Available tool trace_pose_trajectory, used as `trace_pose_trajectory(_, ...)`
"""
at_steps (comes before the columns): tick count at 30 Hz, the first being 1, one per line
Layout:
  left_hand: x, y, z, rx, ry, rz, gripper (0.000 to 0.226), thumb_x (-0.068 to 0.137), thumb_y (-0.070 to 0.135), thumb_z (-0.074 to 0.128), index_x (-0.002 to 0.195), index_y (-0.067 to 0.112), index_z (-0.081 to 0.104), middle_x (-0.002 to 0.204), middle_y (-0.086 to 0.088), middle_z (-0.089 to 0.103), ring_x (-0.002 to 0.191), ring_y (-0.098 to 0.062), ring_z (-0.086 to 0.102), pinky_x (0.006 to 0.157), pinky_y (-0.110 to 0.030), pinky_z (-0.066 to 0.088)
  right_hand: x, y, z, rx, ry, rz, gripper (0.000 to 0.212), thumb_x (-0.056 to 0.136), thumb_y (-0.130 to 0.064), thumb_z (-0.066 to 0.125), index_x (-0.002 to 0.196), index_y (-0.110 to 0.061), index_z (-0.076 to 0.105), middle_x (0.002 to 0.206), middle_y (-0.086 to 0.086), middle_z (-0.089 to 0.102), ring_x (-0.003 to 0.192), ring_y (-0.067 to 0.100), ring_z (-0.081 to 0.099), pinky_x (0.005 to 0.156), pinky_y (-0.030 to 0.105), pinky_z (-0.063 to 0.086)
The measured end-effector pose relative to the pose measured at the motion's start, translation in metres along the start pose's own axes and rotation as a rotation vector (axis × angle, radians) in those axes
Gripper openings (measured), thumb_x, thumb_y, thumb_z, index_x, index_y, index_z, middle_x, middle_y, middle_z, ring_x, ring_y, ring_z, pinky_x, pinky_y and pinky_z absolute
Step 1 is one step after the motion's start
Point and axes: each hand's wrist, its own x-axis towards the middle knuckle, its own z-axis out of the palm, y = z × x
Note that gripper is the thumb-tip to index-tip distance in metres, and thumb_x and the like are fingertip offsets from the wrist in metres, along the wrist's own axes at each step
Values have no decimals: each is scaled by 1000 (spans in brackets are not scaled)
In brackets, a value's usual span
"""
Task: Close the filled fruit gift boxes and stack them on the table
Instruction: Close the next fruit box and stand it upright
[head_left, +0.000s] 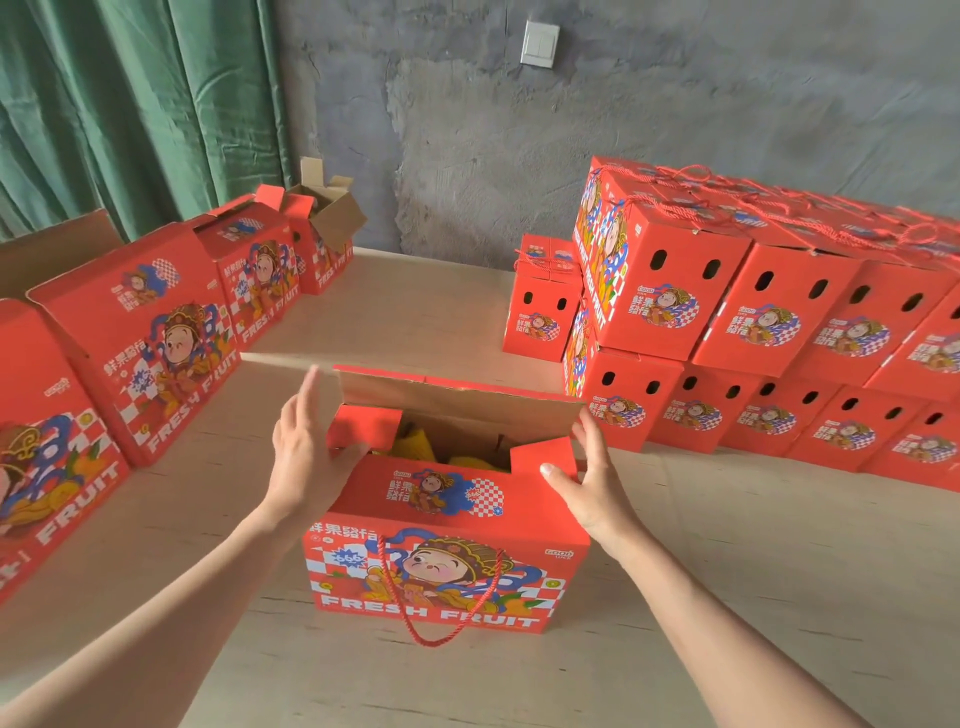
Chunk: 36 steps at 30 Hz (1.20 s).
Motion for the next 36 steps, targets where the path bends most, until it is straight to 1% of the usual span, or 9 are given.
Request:
trace_pose_trajectory(4,-5,-3,-2,116,-89,83,51,75,23,78,122,12,61,141,-14,40,134,-32,29,109,-44,25,-2,7,-13,63,-91,28,65,84,-10,69,136,-26,32,139,-6,43,128,9,42,108,38,36)
trace_pose_trajectory(8,-9,0,0,131,-121,56,61,67,40,80,116,14,56,133,-9,42,130,-27,28,106,-44,30,-2,10,-22,27,-185,32,60,76,-26,74,122,-28,37,136,-1,48,128,18,44,107,43,38)
trace_pose_trajectory(14,-15,3,0,46,107,62,33,84,32,66,59,19,51,115,-17,57,116,-31,48,97,-36,35,0,14,-23,-46,-270,-41,74,65,-70,61,118,-26,34,149,-12,17,140,9,22,113,36,28)
trace_pose_trajectory(17,-14,3,0,-62,243,-18,32,77,32,74,78,7,53,120,-19,47,118,-30,44,98,-33,36,6,18,-24,-88,-230,-21,43,83,-53,54,113,-25,41,147,-15,26,138,13,29,109,32,28)
trace_pose_trajectory(19,-10,1,0,-9,177,63,65,71,48,75,104,-3,52,128,-21,42,125,-32,37,104,-43,35,11,19,-27,-218,-215,-58,40,88,-46,54,120,-28,41,148,-11,31,136,11,32,109,30,28)
trace_pose_trajectory(21,1,0,0,243,-32,176,94,68,73,58,127,0,48,141,-16,38,139,-30,24,113,-49,16,14,16,-31,-322,-281,-113,54,88,-53,47,137,-36,33,150,-14,26,138,5,26,108,23,22)
trace_pose_trajectory(25,38,12,5,660,-507,312,96,68,82,38,145,24,30,154,3,25,146,-16,7,110,-56,-13,20,12,-39,-556,-388,-186,57,87,-61,33,142,-51,23,157,-13,14,141,5,19,108,22,19)
trace_pose_trajectory(30,59,17,13,822,-720,402,87,74,78,27,148,33,17,142,2,38,131,-20,36,106,-38,27,22,11,-37,-530,-321,-205,49,88,-57,37,136,-48,38,152,-8,30,133,11,39,102,21,35)
trace_pose_trajectory(36,55,12,19,834,-649,419,79,80,75,27,148,37,15,140,5,38,131,-19,33,106,-40,30,20,14,-30,-502,-263,-239,39,96,-39,45,135,-44,44,151,-6,32,137,12,33,105,23,31)
